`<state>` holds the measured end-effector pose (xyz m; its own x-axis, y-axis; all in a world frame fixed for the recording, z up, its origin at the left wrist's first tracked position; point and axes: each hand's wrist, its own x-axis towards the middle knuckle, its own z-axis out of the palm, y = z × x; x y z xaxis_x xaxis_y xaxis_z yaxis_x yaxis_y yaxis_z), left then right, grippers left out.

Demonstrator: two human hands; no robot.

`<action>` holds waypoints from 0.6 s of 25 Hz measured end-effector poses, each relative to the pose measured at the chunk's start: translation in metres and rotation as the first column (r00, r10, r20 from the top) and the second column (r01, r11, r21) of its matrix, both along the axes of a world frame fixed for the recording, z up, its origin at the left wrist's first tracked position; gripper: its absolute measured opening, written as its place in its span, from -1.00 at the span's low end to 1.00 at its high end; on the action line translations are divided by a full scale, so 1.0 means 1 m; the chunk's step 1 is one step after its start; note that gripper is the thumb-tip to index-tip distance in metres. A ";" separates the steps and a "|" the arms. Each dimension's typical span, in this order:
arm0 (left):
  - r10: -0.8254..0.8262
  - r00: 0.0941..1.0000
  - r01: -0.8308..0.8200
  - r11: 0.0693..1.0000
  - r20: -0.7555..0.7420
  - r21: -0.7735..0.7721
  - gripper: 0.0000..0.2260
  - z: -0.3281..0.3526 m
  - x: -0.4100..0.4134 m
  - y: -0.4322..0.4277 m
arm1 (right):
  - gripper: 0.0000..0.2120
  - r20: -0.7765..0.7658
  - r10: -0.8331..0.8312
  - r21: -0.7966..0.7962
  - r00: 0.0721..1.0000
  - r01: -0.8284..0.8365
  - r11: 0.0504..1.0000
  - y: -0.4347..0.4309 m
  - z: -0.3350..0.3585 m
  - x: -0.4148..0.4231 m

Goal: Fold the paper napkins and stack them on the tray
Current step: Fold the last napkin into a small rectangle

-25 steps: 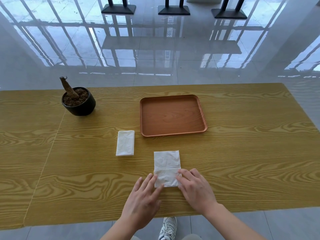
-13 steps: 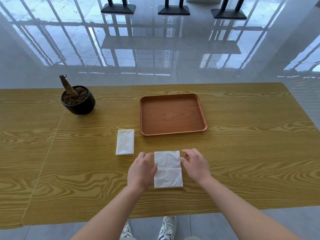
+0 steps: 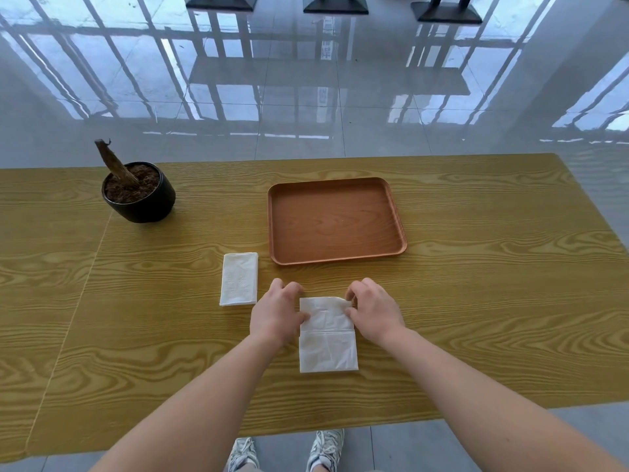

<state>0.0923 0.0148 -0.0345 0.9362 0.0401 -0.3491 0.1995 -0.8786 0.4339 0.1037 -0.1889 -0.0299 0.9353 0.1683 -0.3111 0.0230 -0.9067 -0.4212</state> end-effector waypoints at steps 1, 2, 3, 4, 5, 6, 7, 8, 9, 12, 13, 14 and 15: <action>0.000 1.000 0.000 1.000 0.003 -0.004 -0.57 0.000 0.000 0.000 | -0.92 0.013 -0.012 0.028 1.000 0.012 1.000 0.001 0.000 0.000; 0.002 1.000 -0.002 1.000 0.002 -0.011 -0.57 0.000 0.000 0.000 | -0.90 0.021 -0.026 0.053 0.999 0.025 0.998 0.001 0.001 0.001; 0.005 1.000 -0.005 1.000 -0.001 -0.020 -0.58 0.001 -0.001 0.000 | -0.88 0.019 -0.047 0.080 0.999 0.046 0.996 0.002 0.001 0.001; 0.008 1.000 -0.009 0.999 -0.005 -0.031 -0.59 0.001 -0.002 0.000 | -0.86 0.008 -0.079 0.112 0.997 0.078 0.991 0.002 0.002 0.002; 0.013 1.000 -0.014 0.999 -0.004 -0.042 -0.61 0.001 -0.001 0.000 | -0.84 -0.009 -0.113 0.151 0.994 0.113 0.982 0.002 0.004 0.001; 0.022 1.000 -0.022 0.998 -0.003 -0.054 -0.63 0.001 -0.002 -0.001 | -0.82 -0.023 -0.142 0.193 0.990 0.143 0.971 0.002 0.005 0.000; 0.035 0.999 -0.035 0.997 0.000 -0.071 -0.67 0.002 -0.001 -0.002 | -0.78 -0.031 -0.160 0.232 0.987 0.163 0.959 0.001 0.007 -0.001; 0.050 0.999 -0.049 0.994 0.008 -0.095 -0.72 0.003 -0.001 -0.003 | -0.76 -0.036 -0.173 0.265 0.984 0.176 0.948 0.000 0.008 -0.003; 0.063 0.998 -0.060 0.991 0.021 -0.123 -0.80 0.005 -0.001 -0.003 | -0.77 -0.035 -0.180 0.286 0.983 0.183 0.941 -0.002 0.009 -0.006; 0.070 0.993 -0.052 0.984 0.098 -0.173 -0.93 0.008 -0.010 -0.001 | -0.89 -0.017 -0.179 0.302 0.984 0.175 0.937 -0.004 0.016 -0.015; 0.068 0.990 -0.045 0.982 0.124 -0.184 -0.93 0.008 -0.014 0.001 | -0.90 -0.011 -0.176 0.306 0.984 0.171 0.937 -0.004 0.019 -0.018; 0.068 0.987 -0.039 0.980 0.144 -0.198 -0.93 0.010 -0.020 0.002 | -0.90 -0.005 -0.170 0.307 0.985 0.163 0.938 -0.005 0.021 -0.021; 0.065 0.984 -0.031 0.978 0.164 -0.205 -0.94 0.011 -0.026 0.003 | -0.90 0.002 -0.164 0.308 0.986 0.156 0.939 -0.005 0.024 -0.024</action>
<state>0.0666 0.0176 -0.0233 0.9810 0.0318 -0.1914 0.1479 -0.7611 0.6316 0.0800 -0.1936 -0.0063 0.9652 0.0986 -0.2422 -0.0964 -0.7268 -0.6800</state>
